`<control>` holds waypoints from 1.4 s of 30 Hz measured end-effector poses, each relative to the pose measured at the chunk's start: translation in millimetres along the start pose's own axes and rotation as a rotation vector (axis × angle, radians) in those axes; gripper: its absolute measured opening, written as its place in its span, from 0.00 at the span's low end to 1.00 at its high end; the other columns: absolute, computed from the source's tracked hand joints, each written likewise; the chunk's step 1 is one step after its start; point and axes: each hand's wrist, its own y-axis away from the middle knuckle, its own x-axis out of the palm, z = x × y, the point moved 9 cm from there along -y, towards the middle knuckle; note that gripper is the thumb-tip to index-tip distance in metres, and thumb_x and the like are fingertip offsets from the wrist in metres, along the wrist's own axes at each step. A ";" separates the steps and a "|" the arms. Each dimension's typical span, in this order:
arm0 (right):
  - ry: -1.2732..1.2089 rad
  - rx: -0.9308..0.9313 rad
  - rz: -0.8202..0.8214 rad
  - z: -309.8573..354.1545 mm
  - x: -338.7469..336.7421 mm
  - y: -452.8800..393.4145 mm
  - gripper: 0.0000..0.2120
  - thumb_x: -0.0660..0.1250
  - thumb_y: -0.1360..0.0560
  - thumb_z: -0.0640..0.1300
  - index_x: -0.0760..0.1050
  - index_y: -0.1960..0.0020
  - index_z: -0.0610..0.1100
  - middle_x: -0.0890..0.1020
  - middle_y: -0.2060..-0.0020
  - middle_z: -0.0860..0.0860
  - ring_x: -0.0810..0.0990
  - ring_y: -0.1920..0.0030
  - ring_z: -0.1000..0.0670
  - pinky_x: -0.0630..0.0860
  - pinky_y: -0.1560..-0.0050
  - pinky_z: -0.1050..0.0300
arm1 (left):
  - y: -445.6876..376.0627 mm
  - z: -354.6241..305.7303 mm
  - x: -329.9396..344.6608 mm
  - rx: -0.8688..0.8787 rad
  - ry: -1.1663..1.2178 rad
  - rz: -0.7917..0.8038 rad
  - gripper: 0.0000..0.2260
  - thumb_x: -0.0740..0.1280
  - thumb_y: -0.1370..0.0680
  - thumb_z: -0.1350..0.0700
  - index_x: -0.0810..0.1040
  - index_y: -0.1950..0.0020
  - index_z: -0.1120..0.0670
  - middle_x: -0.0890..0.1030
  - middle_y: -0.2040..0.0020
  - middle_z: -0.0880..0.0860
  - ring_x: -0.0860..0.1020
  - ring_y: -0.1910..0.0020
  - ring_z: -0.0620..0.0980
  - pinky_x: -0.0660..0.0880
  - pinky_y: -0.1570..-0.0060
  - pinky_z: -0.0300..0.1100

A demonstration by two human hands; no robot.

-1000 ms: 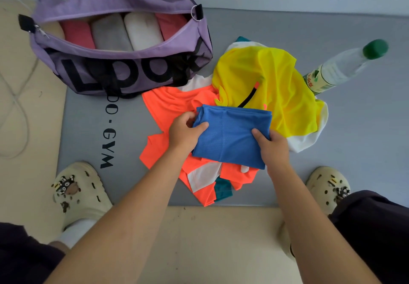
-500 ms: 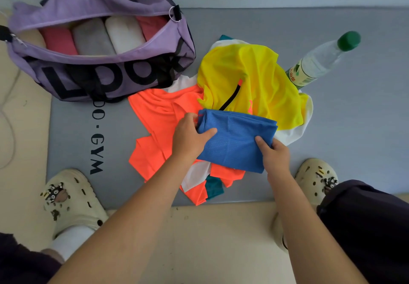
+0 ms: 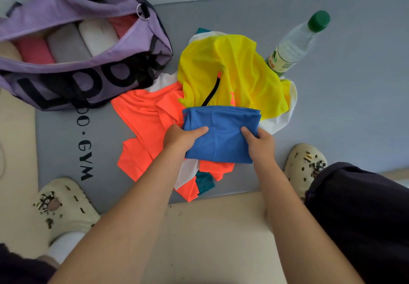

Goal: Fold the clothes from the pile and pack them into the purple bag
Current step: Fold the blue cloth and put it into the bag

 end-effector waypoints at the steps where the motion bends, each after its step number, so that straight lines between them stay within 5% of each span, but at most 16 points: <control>1: 0.003 0.002 -0.001 -0.6 -0.9 -0.1 0.06 0.70 0.25 0.46 0.78 0.59 0.46 0.80 0.65 0.53 0.76 0.60 0.52 0.72 0.59 0.54 | 0.6 -1.7 -1.5 0.037 0.019 -0.029 0.23 0.80 0.35 0.45 0.80 0.47 0.55 0.83 0.49 0.52 0.81 0.52 0.54 0.79 0.52 0.47; 4: -0.001 0.006 0.010 -2.4 -1.6 -1.5 0.05 0.70 0.25 0.46 0.78 0.59 0.46 0.80 0.65 0.54 0.77 0.60 0.51 0.73 0.59 0.53 | 4.5 -8.8 -0.4 0.140 -0.020 -0.043 0.14 0.78 0.32 0.47 0.80 0.53 0.52 0.83 0.55 0.49 0.81 0.55 0.52 0.74 0.60 0.43; 9: -0.014 0.029 0.021 -8.6 -3.5 -2.9 0.07 0.71 0.25 0.47 0.78 0.62 0.49 0.80 0.65 0.55 0.77 0.61 0.52 0.74 0.57 0.52 | 8.2 -11.7 3.3 0.094 -0.063 -0.008 0.14 0.77 0.31 0.48 0.82 0.52 0.54 0.83 0.54 0.52 0.81 0.55 0.54 0.77 0.57 0.45; 16: -0.092 0.106 0.099 -16.3 -8.8 -2.4 0.04 0.71 0.25 0.47 0.79 0.58 0.50 0.83 0.59 0.54 0.81 0.55 0.50 0.77 0.57 0.54 | 29.5 -37.9 11.4 0.419 -0.024 -0.037 0.11 0.77 0.29 0.56 0.75 0.60 0.48 0.78 0.61 0.43 0.77 0.62 0.42 0.70 0.64 0.35; 20: -0.200 0.146 0.195 -9.4 -6.9 2.4 0.06 0.71 0.25 0.50 0.80 0.51 0.49 0.86 0.53 0.51 0.84 0.53 0.50 0.81 0.54 0.54 | 22.8 -26.8 12.3 0.271 0.213 0.080 0.10 0.75 0.27 0.57 0.77 0.52 0.48 0.82 0.52 0.48 0.81 0.52 0.49 0.78 0.52 0.46; 25: -0.231 0.110 0.310 26.9 10.5 4.2 0.11 0.70 0.25 0.51 0.81 0.45 0.46 0.86 0.49 0.47 0.84 0.48 0.44 0.80 0.44 0.45 | 8.9 -15.2 -18.3 0.146 0.352 0.124 0.06 0.76 0.27 0.56 0.81 0.53 0.50 0.85 0.55 0.50 0.83 0.56 0.50 0.78 0.63 0.40; 29: -0.126 0.051 0.317 46.2 38.3 15.6 0.04 0.68 0.22 0.49 0.79 0.49 0.50 0.85 0.50 0.47 0.83 0.48 0.43 0.78 0.43 0.39 | 8.2 3.9 -38.3 0.110 0.418 0.129 0.06 0.73 0.25 0.58 0.80 0.51 0.50 0.84 0.50 0.52 0.82 0.51 0.52 0.78 0.51 0.45; 37: -0.056 -0.260 0.521 160.9 125.0 33.2 0.05 0.66 0.21 0.46 0.81 0.51 0.50 0.85 0.55 0.54 0.81 0.53 0.53 0.77 0.46 0.47 | 10.9 -29.7 -166.0 0.358 0.626 -0.002 0.04 0.72 0.24 0.58 0.83 0.50 0.51 0.86 0.53 0.48 0.84 0.54 0.45 0.79 0.57 0.38; 42: -0.106 -0.492 0.630 278.0 207.9 47.2 0.05 0.67 0.22 0.41 0.81 0.49 0.46 0.83 0.53 0.49 0.79 0.51 0.52 0.77 0.46 0.50 | 6.7 -85.5 -294.8 0.585 0.662 -0.175 0.11 0.75 0.28 0.55 0.83 0.47 0.52 0.85 0.45 0.54 0.82 0.43 0.54 0.77 0.41 0.51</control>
